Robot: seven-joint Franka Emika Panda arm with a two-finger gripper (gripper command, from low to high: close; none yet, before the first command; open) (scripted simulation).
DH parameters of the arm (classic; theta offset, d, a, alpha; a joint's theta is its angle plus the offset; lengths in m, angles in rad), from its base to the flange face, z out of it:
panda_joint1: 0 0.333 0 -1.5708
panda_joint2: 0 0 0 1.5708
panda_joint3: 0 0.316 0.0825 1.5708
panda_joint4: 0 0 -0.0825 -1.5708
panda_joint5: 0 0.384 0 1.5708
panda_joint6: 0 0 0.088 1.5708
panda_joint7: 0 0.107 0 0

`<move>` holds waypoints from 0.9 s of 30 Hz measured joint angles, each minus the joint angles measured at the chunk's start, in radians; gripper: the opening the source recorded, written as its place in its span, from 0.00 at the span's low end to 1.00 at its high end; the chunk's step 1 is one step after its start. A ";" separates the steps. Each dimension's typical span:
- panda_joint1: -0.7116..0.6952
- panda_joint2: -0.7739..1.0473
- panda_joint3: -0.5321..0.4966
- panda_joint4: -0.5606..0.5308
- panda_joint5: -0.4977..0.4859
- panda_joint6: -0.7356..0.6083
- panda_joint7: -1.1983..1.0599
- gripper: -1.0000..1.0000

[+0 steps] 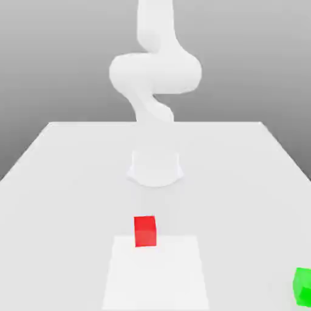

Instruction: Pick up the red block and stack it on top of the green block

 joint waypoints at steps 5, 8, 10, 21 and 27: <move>0.003 0.137 -0.033 -0.164 -0.002 0.118 -0.043 0.50; 0.004 0.218 -0.047 -0.264 -0.006 0.189 -0.067 0.50; 0.005 0.275 -0.055 -0.332 -0.011 0.237 -0.082 0.50; 0.015 0.737 -0.074 -0.598 0.019 0.616 -0.185 0.50; -0.037 0.902 0.000 -0.581 0.087 0.759 -0.231 0.00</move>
